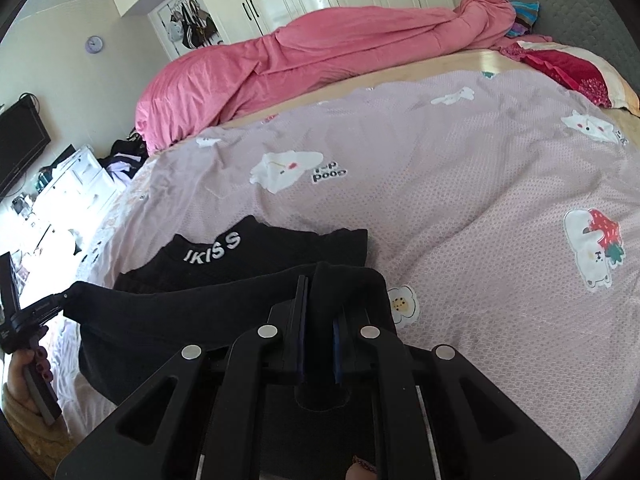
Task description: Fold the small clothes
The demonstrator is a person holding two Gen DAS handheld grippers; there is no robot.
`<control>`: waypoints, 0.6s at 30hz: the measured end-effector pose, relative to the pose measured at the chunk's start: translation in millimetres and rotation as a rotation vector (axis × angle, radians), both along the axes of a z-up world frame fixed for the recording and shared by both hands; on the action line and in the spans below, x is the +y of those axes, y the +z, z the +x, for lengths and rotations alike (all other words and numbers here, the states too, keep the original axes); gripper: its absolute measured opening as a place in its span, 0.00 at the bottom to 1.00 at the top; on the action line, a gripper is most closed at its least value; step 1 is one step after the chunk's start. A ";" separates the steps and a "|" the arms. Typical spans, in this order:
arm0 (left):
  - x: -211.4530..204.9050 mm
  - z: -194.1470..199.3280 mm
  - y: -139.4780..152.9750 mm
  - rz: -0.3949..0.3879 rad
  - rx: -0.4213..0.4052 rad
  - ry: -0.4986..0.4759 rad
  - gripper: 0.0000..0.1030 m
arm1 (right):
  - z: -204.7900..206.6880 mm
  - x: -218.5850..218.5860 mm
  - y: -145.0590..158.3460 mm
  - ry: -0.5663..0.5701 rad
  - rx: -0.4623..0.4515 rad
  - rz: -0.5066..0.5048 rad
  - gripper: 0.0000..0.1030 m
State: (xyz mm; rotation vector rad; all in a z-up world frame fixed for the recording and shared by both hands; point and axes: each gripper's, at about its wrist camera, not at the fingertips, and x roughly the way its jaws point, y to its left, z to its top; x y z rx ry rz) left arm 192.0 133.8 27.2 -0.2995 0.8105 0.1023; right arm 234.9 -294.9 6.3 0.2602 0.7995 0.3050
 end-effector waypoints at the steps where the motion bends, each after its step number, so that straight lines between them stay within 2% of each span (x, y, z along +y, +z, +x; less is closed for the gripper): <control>1: 0.3 1.5 -3.4 0.004 0.006 0.003 0.05 | 1.9 0.8 -3.2 -0.001 0.006 -0.004 0.10; 4: 1.5 3.8 -8.2 0.006 0.016 0.006 0.08 | 4.8 1.3 -9.3 -0.009 0.017 -0.016 0.15; 5: 3.1 2.7 -8.1 0.014 0.015 0.017 0.17 | 4.7 0.8 -10.2 -0.012 0.021 -0.017 0.23; 6: 4.6 1.5 -7.3 0.013 0.011 0.023 0.25 | 4.1 0.0 -10.2 -0.012 0.022 -0.011 0.28; 9: 10.2 -4.7 -0.3 0.011 -0.012 0.040 0.29 | -1.3 -4.5 -5.6 -0.046 -0.001 -0.031 0.53; 14: 9.7 -27.6 22.7 0.046 -0.085 0.059 0.30 | -21.5 -11.1 12.8 -0.057 -0.070 -0.046 0.53; 18: -7.8 -46.5 29.1 0.077 -0.102 0.003 0.30 | -46.4 -4.0 25.9 -0.008 -0.133 -0.076 0.53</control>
